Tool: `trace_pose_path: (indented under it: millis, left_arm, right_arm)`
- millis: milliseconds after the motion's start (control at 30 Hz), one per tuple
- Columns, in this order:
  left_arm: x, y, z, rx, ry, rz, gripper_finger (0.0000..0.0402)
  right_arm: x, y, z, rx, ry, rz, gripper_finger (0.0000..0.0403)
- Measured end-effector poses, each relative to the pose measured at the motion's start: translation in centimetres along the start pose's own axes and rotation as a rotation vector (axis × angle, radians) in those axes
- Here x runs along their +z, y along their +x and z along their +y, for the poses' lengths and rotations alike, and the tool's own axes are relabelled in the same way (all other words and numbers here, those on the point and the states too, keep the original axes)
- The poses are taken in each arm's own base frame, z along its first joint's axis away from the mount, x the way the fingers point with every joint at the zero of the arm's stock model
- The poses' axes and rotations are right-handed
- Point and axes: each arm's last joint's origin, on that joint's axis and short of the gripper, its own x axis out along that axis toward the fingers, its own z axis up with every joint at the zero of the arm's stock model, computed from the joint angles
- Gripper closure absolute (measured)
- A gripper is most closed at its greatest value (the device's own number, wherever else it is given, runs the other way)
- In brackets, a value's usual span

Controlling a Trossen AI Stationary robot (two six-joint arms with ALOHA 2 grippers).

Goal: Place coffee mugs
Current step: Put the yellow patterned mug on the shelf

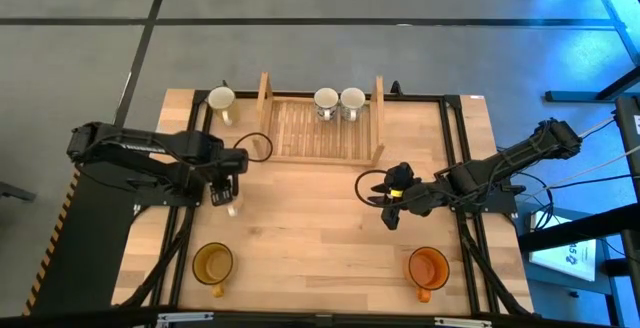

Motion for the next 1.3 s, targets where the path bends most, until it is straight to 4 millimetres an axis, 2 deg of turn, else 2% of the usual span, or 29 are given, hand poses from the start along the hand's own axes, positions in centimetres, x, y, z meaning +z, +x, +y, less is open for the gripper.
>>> trace_pose_path:
  millis: [200,367,467,633,800,900,1133,1300]
  left_arm:
    - [-0.2,1.3,0.1,0.001,0.000,0.002,0.0270]
    - [-0.2,1.5,0.1,-0.001,0.023,0.002,0.0279]
    - [-0.2,1.5,0.1,-0.007,0.029,0.005,0.0306]
    - [-0.1,1.5,0.0,-0.028,0.090,-0.002,0.0381]
    - [0.0,1.2,-0.1,-0.041,0.079,-0.002,0.0385]
    - [0.5,-0.7,-0.5,-0.081,0.054,-0.035,0.0385]
    - [2.3,-8.6,-1.6,-0.139,0.063,-0.300,0.0385]
    - [3.9,-12.9,-1.4,-0.041,0.088,-0.424,0.0385]
  right_arm:
    - [0.0,0.0,0.0,0.000,0.000,0.000,0.0269]
    - [0.0,0.0,0.0,-0.014,0.001,-0.013,0.0269]
    - [0.0,0.0,0.0,-0.015,0.001,-0.014,0.0269]
    - [0.0,0.0,0.0,-0.015,0.002,-0.014,0.0269]
    - [0.0,0.0,0.0,-0.015,0.003,-0.014,0.0269]
    - [0.0,0.0,0.0,-0.015,0.003,-0.014,0.0269]
    - [0.1,0.0,0.0,-0.015,0.003,-0.014,0.0269]
    - [0.1,0.0,0.0,-0.014,0.004,-0.015,0.0269]
